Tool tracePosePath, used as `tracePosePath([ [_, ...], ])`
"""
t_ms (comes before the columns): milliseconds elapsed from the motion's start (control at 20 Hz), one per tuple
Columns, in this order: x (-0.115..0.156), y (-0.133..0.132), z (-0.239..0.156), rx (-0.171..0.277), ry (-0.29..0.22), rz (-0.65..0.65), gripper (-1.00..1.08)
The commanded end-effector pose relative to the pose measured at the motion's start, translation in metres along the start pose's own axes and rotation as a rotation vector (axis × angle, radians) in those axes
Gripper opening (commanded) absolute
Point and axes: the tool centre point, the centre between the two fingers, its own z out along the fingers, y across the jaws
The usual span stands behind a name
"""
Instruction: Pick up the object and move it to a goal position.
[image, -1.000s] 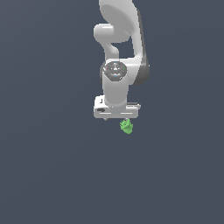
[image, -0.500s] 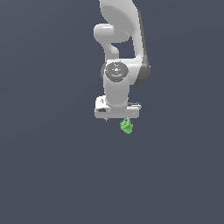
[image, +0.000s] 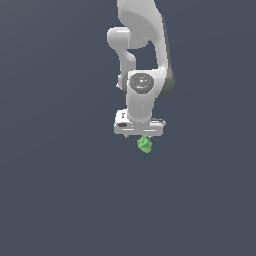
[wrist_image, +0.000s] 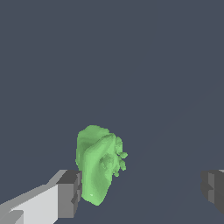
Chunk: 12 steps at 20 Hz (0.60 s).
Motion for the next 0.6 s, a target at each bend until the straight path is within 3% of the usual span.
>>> tracePosePath([
  [0,-0.004,-0.008,0.007,-0.005,0.014,0.022,1.00],
  [550,-0.020,-0.034,0.026,-0.015,0.061,0.094,1.00],
])
